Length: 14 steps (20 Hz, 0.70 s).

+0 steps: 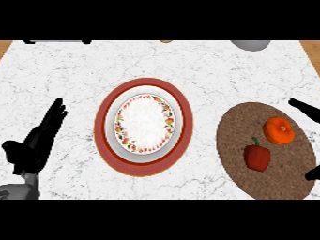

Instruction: Pick the squash from the placemat and place it in the plate

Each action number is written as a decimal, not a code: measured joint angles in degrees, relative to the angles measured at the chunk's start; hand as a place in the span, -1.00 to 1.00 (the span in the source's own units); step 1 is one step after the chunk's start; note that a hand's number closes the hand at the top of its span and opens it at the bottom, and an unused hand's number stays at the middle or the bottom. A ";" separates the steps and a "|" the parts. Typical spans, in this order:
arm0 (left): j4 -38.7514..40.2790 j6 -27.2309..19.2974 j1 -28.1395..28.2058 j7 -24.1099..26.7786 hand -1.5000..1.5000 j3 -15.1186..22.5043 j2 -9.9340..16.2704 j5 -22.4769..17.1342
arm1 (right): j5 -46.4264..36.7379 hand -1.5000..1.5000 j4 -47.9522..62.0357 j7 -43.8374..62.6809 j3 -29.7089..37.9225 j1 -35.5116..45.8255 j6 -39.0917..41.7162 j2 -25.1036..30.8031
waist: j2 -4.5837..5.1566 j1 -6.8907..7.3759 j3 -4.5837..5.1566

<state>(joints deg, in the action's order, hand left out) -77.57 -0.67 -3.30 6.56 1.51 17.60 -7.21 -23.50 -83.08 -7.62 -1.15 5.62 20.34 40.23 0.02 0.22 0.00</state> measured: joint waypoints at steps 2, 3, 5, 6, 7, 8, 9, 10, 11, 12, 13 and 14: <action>0.92 0.33 -0.32 0.46 0.00 -0.49 -0.22 0.34 | -2.38 -1.00 1.01 0.71 -0.60 0.67 0.33 -0.27 | 0.00 -0.02 0.01; 1.65 0.89 -0.55 1.06 0.00 -0.95 0.00 0.45 | -3.54 -1.00 1.95 0.39 -0.79 0.91 0.42 -0.44 | 0.01 -0.04 0.02; 1.80 1.20 -0.80 0.71 0.00 -1.45 -0.26 0.92 | -5.67 -1.00 2.95 1.19 -1.36 2.07 0.79 -2.04 | 0.00 -0.05 0.01; 1.18 1.17 -0.38 0.52 0.00 -1.44 -0.46 1.17 | -7.03 -1.00 4.48 0.33 -1.69 2.26 0.38 -2.39 | 0.00 0.00 0.01; 0.76 1.27 -0.31 0.14 0.00 -1.73 -0.66 1.28 | -7.98 -1.00 5.02 0.42 -1.71 2.77 0.79 -2.93 | 0.01 -0.02 0.00; 0.80 1.16 -0.37 0.30 0.00 -1.69 -1.11 1.52 | -9.39 -1.00 7.08 0.13 -2.42 3.83 -0.03 -4.10 | 0.01 0.06 0.01; 0.20 1.62 0.13 0.04 0.00 -1.96 -1.16 1.64 | -10.21 -1.00 8.02 -0.35 -2.03 4.46 0.21 -4.56 | 0.02 0.06 -0.02; 1.48 1.55 -0.82 0.31 0.00 -2.16 -1.57 2.03 | -11.04 -1.00 10.21 -1.64 -1.85 5.50 -0.26 -5.02 | 0.03 0.04 -0.01; 1.71 1.28 -0.94 0.40 0.00 -1.95 -2.24 2.62 | -11.88 -1.00 11.59 -2.73 -1.60 5.68 -0.79 -5.44 | 0.03 0.02 -0.01; 0.56 1.18 -0.14 0.18 0.00 -1.80 -2.62 2.88 | -12.66 -1.00 12.26 -2.63 -1.51 6.59 -0.44 -5.65 | 0.03 0.04 -0.02; 0.02 1.34 -0.36 -0.45 0.00 -2.02 -2.61 2.94 | -13.80 -1.00 13.74 -3.01 -1.64 7.18 -1.22 -6.44 | 0.01 0.05 0.00; 0.01 1.57 -0.24 -0.30 0.00 -2.33 -2.70 3.02 | -14.95 -1.00 14.95 -3.79 -1.58 7.49 -1.78 -6.56 | 0.02 0.05 -0.01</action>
<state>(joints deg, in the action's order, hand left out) -77.56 0.90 -3.54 6.26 -0.82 14.91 -4.19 -38.45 -68.13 -11.41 -2.73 13.11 18.56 33.66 0.03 0.27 -0.01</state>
